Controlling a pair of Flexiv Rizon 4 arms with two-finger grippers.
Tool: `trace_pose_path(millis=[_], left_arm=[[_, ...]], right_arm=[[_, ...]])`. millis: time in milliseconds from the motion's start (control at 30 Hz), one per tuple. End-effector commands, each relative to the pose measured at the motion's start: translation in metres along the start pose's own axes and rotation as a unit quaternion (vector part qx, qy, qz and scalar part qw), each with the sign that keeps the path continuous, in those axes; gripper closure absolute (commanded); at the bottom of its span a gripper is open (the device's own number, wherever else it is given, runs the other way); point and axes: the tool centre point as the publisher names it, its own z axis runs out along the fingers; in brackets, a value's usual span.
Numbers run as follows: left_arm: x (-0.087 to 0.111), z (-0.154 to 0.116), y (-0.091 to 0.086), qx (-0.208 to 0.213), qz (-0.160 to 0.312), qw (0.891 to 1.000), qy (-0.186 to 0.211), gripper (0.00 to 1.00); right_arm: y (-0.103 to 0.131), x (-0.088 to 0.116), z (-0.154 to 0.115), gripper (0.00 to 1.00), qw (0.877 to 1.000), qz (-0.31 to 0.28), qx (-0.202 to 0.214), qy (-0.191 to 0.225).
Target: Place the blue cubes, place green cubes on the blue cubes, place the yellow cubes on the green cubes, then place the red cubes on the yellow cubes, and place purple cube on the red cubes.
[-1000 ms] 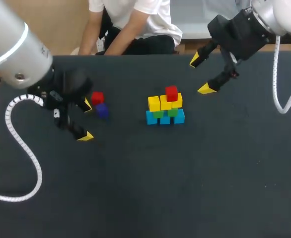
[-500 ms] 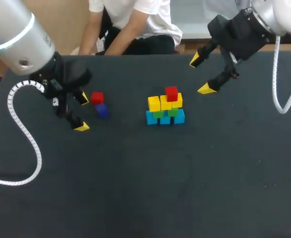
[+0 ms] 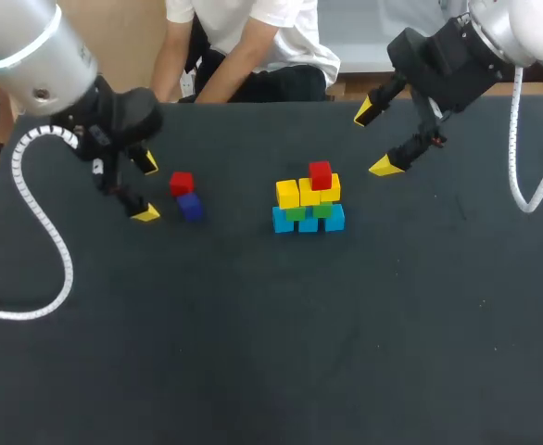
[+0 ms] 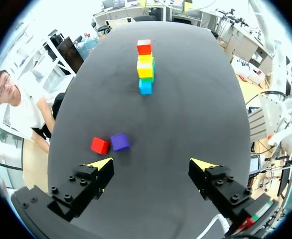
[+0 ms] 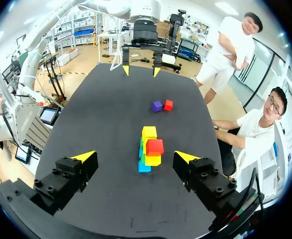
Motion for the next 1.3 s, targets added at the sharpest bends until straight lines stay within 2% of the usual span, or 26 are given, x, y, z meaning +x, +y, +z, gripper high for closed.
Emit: trace_pose_path(millis=[33, 900, 1033, 1300], left_arm=[[0.000, 0.002, 0.005, 0.005, 0.002, 1.000, -0.005, 0.00], [0.000, 0.001, 0.007, 0.003, 0.011, 1.000, -0.005, 0.00], [0.002, -0.007, 0.020, -0.007, 0.031, 0.999, 0.021, 0.00], [0.006, -0.012, 0.045, 0.000, 0.072, 0.993, 0.098, 0.00]], right_arm=[[0.000, 0.000, 0.000, 0.00, 1.000, 0.000, 0.000, 0.000], [0.000, 0.000, 0.000, 0.00, 1.000, 0.000, 0.000, 0.000], [0.000, 0.000, 0.000, 0.00, 1.000, 0.000, 0.000, 0.000], [0.000, 0.000, 0.000, 0.00, 1.000, 0.000, 0.000, 0.000]])
